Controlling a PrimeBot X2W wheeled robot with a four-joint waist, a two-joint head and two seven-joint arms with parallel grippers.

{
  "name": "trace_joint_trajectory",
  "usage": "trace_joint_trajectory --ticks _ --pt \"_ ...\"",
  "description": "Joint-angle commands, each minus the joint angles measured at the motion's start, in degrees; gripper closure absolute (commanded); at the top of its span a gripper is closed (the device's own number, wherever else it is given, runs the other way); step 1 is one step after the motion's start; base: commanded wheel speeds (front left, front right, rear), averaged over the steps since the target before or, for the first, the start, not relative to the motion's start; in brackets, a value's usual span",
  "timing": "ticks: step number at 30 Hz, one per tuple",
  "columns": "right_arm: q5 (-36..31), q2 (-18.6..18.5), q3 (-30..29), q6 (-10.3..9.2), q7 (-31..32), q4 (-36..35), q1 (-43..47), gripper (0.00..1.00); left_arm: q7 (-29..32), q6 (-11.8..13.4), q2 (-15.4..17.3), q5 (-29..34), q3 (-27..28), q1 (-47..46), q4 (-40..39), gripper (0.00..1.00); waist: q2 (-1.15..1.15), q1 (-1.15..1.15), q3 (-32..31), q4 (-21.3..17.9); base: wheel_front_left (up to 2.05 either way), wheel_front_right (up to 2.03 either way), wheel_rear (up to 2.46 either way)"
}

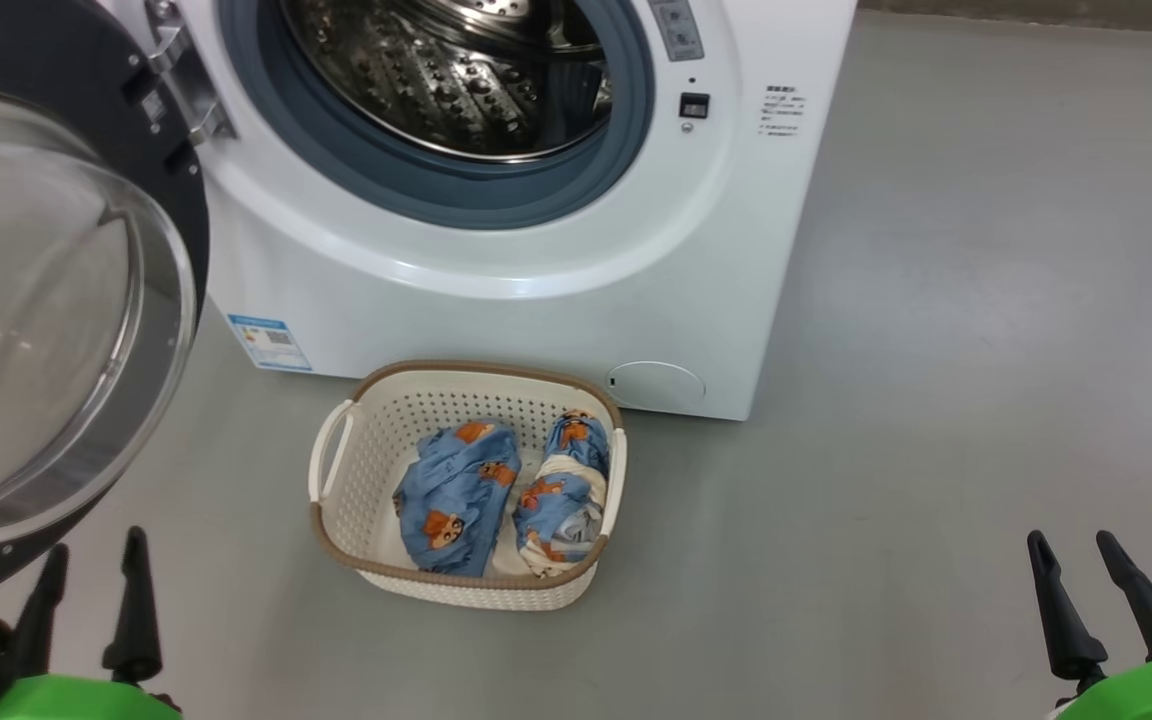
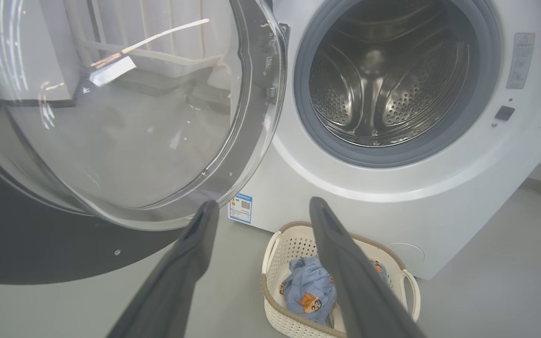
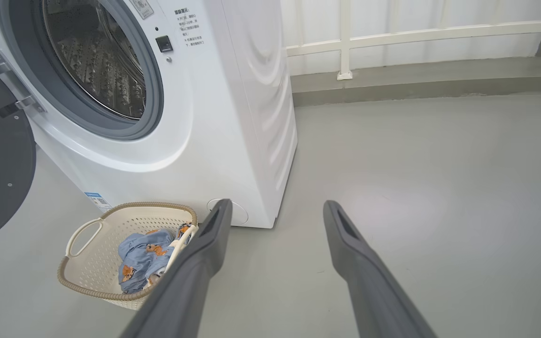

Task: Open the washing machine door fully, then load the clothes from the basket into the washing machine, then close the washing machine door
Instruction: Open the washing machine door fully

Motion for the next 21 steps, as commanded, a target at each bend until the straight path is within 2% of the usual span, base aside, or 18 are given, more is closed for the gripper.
trace_joint_trajectory --ticks 1,10,21 --pt "0.64 -1.02 0.78 0.16 -0.71 -1.45 0.83 0.0 -0.31 -0.08 2.14 -0.44 0.97 -0.71 -1.81 0.0 0.0 0.0 -0.28 -1.06 0.0 0.0 0.0" --pt "0.76 -0.96 0.31 0.16 -0.71 -1.98 1.45 0.0 -0.31 -0.08 2.7 -1.76 -5.22 -0.26 -2.88 0.0 0.0 0.0 -1.04 -4.48 0.0 0.0 0.0" --pt "1.05 -1.34 -0.25 0.16 -0.71 -2.4 2.54 0.0 -0.32 -0.08 2.77 -2.93 -8.03 0.54 -2.8 0.0 0.0 0.0 -2.99 -7.1 0.0 0.0 0.0"
